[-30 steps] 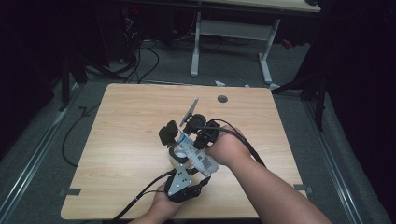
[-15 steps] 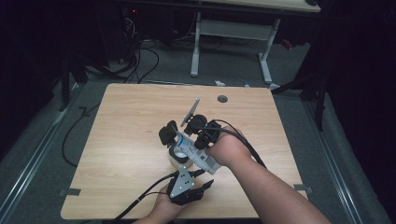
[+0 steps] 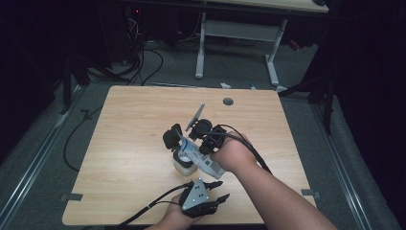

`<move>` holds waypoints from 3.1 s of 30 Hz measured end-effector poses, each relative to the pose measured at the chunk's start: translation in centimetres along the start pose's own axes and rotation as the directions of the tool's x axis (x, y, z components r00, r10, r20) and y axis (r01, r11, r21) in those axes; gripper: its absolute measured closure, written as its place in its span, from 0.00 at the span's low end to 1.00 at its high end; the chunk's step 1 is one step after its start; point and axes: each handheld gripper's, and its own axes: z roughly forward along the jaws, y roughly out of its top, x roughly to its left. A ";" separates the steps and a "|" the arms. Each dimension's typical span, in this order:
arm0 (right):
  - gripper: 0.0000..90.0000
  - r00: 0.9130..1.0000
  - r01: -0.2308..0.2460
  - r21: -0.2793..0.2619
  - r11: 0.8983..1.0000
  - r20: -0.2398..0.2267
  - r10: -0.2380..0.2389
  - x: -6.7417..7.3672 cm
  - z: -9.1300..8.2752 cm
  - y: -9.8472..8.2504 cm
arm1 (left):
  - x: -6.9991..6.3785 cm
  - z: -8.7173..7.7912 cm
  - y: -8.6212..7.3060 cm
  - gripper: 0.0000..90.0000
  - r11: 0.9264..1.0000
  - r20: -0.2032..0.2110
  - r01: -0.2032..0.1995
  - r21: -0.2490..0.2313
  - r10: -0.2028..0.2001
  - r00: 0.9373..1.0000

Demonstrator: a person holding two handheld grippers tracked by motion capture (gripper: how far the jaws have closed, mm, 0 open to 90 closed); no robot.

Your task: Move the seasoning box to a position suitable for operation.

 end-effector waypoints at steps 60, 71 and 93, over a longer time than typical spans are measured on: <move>1.00 0.997 -0.081 -0.041 0.996 -0.003 0.081 -1.9 0.0 -3.5 | 4.2 -4.9 -2.9 0.55 0.993 -0.097 0.054 0.105 -0.044 0.994; 1.00 0.991 -0.130 -0.028 0.991 0.012 0.130 -3.6 0.7 -4.7 | 6.6 -8.7 -4.2 0.55 0.992 -0.154 0.089 0.087 -0.075 0.985; 1.00 0.957 -0.277 -0.048 0.960 0.072 0.280 -8.6 2.3 -10.1 | 11.6 -13.3 -6.1 0.55 0.980 -0.289 0.186 0.069 -0.159 0.944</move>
